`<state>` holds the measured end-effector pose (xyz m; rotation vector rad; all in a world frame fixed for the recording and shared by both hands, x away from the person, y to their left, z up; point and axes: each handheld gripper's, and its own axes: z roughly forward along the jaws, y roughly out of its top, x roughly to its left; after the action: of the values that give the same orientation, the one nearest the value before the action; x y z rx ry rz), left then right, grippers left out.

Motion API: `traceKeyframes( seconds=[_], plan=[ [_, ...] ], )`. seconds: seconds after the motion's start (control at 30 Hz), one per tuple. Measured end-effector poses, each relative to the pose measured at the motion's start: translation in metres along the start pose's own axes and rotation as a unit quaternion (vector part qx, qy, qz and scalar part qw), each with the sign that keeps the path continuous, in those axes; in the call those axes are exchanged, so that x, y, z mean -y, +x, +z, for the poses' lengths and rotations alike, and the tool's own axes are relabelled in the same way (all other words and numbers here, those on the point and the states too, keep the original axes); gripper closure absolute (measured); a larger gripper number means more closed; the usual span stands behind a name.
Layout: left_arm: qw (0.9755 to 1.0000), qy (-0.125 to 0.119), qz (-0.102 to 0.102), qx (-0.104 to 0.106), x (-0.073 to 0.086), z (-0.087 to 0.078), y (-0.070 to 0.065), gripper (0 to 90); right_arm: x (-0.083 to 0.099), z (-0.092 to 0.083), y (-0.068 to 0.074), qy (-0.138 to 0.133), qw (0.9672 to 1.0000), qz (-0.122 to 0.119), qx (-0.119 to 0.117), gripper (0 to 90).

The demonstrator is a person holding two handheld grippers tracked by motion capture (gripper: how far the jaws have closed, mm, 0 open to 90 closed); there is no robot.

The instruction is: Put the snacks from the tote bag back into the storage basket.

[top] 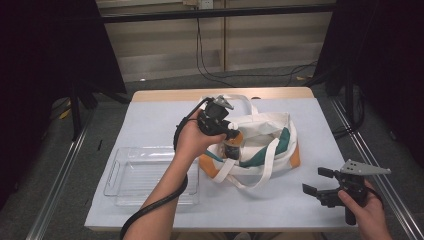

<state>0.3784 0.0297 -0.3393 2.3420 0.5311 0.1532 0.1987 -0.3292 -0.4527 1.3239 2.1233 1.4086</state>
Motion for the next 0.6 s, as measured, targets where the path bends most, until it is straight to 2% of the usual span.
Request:
traceKeyframes(
  seconds=[0.13, 0.2, 0.37, 0.47, 0.53, 0.57, 0.6],
  plan=[
    [1.0, 0.007, 0.003, -0.003, -0.002, 0.0, 0.0, 58.9, 0.0, 0.0, -0.001, -0.001, 1.0, -0.002, 0.0, 5.5],
    [1.0, 0.006, -0.004, -0.004, -0.002, 0.0, -0.001, 59.0, 0.0, 0.0, -0.001, 0.0, 1.0, 0.001, 0.001, 5.5],
    [0.9997, 0.023, 0.003, -0.005, -0.008, 0.001, -0.003, 59.1, 0.0, 0.0, -0.001, -0.001, 1.0, 0.001, 0.0, 5.5],
    [0.9994, 0.035, -0.006, -0.004, -0.012, 0.001, -0.003, 59.2, 0.0, 0.0, -0.001, -0.002, 1.0, 0.001, 0.0, 5.5],
    [0.9994, 0.031, -0.012, -0.003, -0.014, 0.001, -0.003, 59.2, 0.0, -0.001, -0.001, -0.002, 1.0, 0.001, 0.0, 5.5],
    [0.9993, 0.037, -0.005, 0.0, -0.015, -0.001, -0.002, 59.2, 0.0, -0.001, -0.001, -0.002, 1.0, 0.002, 0.0, 5.5],
    [0.9995, 0.032, -0.008, -0.002, -0.017, -0.001, -0.004, 59.2, 0.0, -0.001, -0.002, -0.002, 1.0, 0.002, 0.0, 5.5]
  ],
)
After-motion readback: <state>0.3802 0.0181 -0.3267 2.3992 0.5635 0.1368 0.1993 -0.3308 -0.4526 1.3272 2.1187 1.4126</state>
